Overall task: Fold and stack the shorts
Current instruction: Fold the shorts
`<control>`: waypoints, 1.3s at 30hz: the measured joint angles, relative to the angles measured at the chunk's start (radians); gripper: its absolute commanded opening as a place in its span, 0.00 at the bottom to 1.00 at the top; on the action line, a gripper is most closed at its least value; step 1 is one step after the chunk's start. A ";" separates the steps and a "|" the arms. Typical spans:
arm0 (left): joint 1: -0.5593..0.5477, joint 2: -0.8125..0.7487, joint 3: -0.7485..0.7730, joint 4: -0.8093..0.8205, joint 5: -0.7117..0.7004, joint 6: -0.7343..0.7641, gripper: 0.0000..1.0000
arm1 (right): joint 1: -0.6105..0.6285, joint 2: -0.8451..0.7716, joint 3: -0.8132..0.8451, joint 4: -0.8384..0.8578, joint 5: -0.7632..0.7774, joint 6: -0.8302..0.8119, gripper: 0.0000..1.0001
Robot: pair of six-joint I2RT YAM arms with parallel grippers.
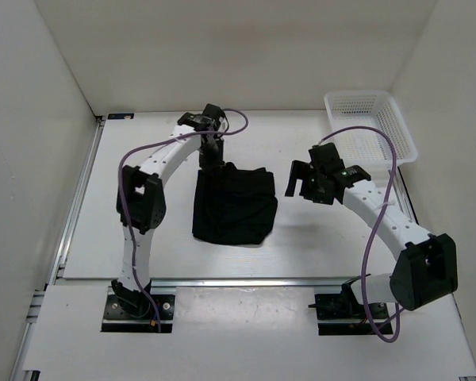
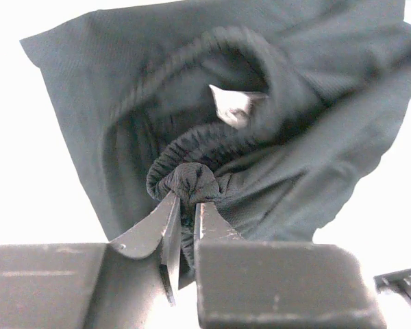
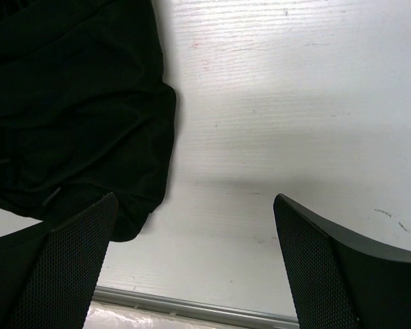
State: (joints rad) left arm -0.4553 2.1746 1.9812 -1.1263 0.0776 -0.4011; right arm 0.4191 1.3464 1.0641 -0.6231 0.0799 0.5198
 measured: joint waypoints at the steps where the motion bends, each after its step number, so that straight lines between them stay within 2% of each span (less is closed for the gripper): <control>1: 0.002 -0.036 -0.007 -0.010 0.004 -0.003 0.10 | 0.000 -0.002 0.000 -0.004 0.000 0.000 0.99; 8: 0.084 -0.309 -0.144 -0.029 0.076 -0.034 0.10 | -0.006 -0.015 0.000 -0.013 0.006 -0.003 0.99; 11: 0.140 -0.326 -0.205 -0.013 0.080 -0.044 0.10 | -0.009 -0.016 0.000 -0.015 0.010 -0.004 0.99; 13: 0.177 -0.284 -0.228 -0.003 0.078 -0.045 0.13 | -0.010 -0.018 0.000 -0.016 0.012 -0.004 0.99; 14: 0.194 -0.248 -0.230 0.004 0.075 -0.044 0.35 | -0.011 -0.022 0.000 -0.017 0.012 -0.004 0.99; 15: 0.211 -0.202 -0.230 0.011 0.071 -0.043 0.52 | -0.011 -0.028 0.000 -0.020 0.013 -0.004 0.99; 17: 0.235 -0.104 -0.217 0.018 0.060 -0.030 0.80 | -0.011 -0.047 0.000 -0.028 0.015 -0.003 0.99; 18: 0.248 -0.051 -0.204 0.019 0.053 -0.028 0.85 | -0.011 -0.060 0.000 -0.032 0.015 -0.003 0.99; 21: 0.274 0.048 -0.169 0.004 0.036 -0.034 0.87 | -0.011 -0.101 -0.008 -0.034 0.019 -0.003 0.99; 25: 0.283 0.022 -0.094 -0.043 0.003 -0.033 0.87 | -0.011 -0.137 -0.027 -0.051 0.023 -0.003 0.99; 32: 0.278 -0.301 -0.069 -0.045 -0.040 -0.033 0.87 | -0.011 -0.139 -0.032 -0.071 0.031 -0.003 0.99; 35: 0.269 -0.453 -0.146 -0.032 -0.044 -0.032 0.82 | -0.011 -0.139 -0.028 -0.088 0.047 -0.003 0.99; 39: 0.253 -0.619 -0.335 0.013 -0.037 -0.026 0.77 | -0.011 -0.142 -0.011 -0.113 0.087 -0.001 0.99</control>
State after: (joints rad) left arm -0.2024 1.5555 1.6463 -1.1130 0.0406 -0.4271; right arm 0.4080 1.2045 1.0527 -0.7357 0.1673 0.5190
